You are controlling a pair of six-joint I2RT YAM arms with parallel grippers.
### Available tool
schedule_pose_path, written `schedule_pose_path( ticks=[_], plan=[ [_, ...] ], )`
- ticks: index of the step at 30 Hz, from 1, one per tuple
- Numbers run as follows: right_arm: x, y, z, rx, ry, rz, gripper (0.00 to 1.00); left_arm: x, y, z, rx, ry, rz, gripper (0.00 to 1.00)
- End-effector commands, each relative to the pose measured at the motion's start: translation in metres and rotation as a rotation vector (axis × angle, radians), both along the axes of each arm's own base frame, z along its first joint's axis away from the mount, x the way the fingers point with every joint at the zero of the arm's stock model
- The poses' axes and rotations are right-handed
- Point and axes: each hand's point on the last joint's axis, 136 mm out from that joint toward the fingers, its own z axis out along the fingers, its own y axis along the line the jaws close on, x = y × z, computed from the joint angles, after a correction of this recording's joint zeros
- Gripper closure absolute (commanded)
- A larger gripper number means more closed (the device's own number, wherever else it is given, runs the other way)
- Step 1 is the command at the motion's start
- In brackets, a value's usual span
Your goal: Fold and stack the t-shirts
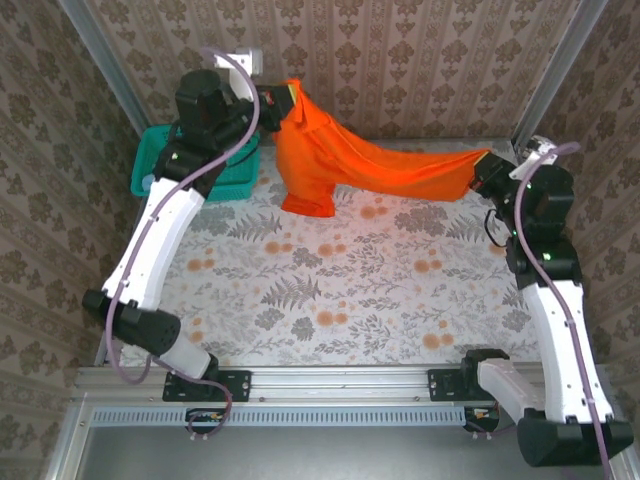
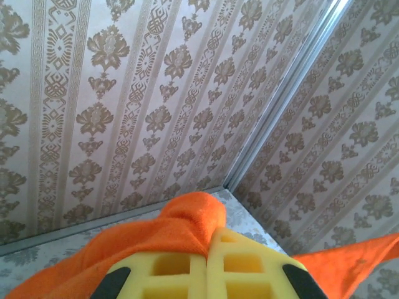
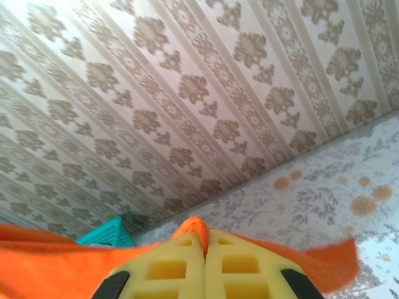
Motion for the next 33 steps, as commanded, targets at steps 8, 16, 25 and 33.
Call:
schedule_pose_path(
  ticks=[8,16,25,33],
  plan=[
    [-0.040,-0.002,0.022,-0.047,-0.024,-0.015,1.00,-0.055,0.045,0.024,-0.029,-0.153,0.200,0.95],
    [0.019,-0.005,-0.008,-0.053,0.122,-0.014,1.00,0.017,0.037,-0.025,0.017,0.016,0.266,0.87],
    [0.070,-0.007,0.041,-0.096,0.061,-0.009,1.00,0.095,-0.007,0.028,0.086,-0.084,0.086,0.99],
    [0.019,0.004,0.081,-0.103,-0.062,0.036,1.00,0.025,-0.031,0.046,0.138,-0.239,-0.021,0.93]
  ],
)
